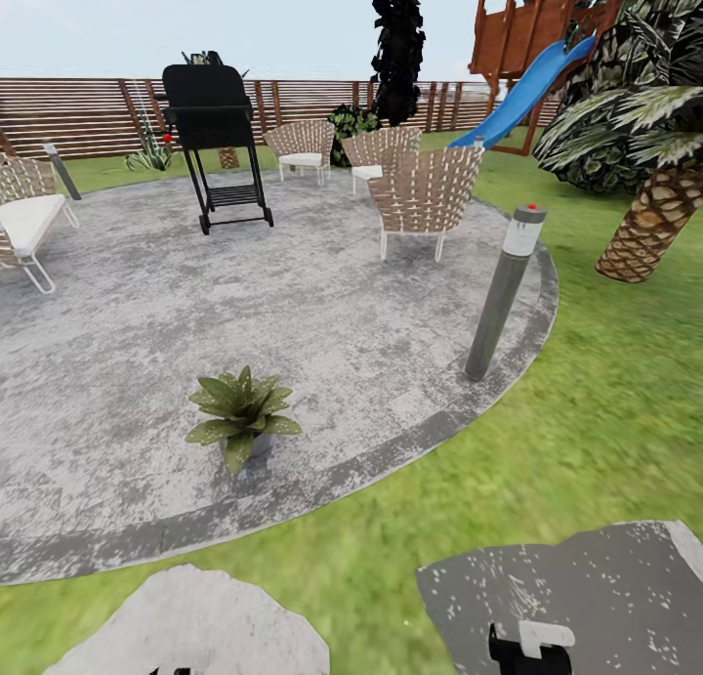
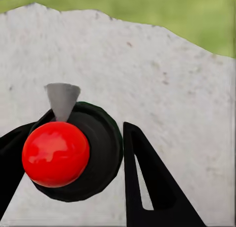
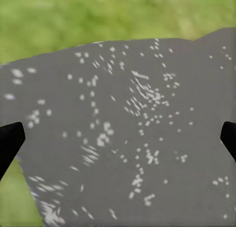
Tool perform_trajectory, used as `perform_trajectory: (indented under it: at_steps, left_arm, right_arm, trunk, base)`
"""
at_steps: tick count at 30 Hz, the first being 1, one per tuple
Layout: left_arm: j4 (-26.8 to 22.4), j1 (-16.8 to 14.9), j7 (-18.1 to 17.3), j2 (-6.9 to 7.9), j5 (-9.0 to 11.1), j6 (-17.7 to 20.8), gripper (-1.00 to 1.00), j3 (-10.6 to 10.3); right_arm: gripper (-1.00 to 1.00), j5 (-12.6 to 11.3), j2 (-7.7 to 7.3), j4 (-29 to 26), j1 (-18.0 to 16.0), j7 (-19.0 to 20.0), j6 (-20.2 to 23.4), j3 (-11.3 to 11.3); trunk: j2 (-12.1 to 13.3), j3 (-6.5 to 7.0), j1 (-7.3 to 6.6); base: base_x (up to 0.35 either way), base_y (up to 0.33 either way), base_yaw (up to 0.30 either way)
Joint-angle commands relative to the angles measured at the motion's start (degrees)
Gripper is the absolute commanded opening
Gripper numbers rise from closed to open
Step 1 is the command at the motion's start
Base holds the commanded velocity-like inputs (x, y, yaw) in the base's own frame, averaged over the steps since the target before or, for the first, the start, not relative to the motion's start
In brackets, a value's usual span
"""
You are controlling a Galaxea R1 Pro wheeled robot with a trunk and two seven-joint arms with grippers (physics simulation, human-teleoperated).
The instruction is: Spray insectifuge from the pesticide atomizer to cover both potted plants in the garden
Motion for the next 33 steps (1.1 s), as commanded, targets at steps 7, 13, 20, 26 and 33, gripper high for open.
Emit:
perform_trajectory:
  at_steps: [7,13,20,26,33]
  left_arm:
    - [0.2,0.2,-0.2,-0.25,-0.2,-0.2,-1.00,0.6]
    - [0.2,0.3,0.1,-0.12,-0.2,-0.2,-1.00,0.6]
    - [0.3,0.3,0.5,-0.07,-0.2,-0.2,-1.00,0.6]
    - [0.2,0.3,0.5,0.04,-0.2,-0.2,-1.00,0.6]
    - [0.2,0.3,0.5,0.27,-0.2,-0.2,-1.00,0.6]
  right_arm:
    - [1.00,-1.0,-0.04,0.1,0.0,0.0,-0.1,0.5]
    - [1.00,-1.0,-0.05,0.1,0.0,0.0,-0.1,0.5]
    - [1.00,-1.0,-0.07,0.1,0.0,0.1,-0.1,0.5]
    - [1.00,-1.0,-0.01,0.1,0.0,0.2,-0.1,0.5]
    - [1.00,-1.0,-0.07,0.1,0.0,0.3,-0.1,0.5]
  trunk:
    - [0.0,-0.04,-0.01]
    - [0.0,-0.04,-0.01]
    - [0.0,-0.04,-0.01]
    - [0.0,-0.04,-0.01]
    - [0.0,-0.04,-0.01]
  base:
    - [0.000,0.000,-0.203]
    - [-0.127,0.030,-0.296]
    - [-0.304,0.123,-0.299]
    - [-0.313,0.139,-0.300]
    - [-0.313,0.141,-0.300]
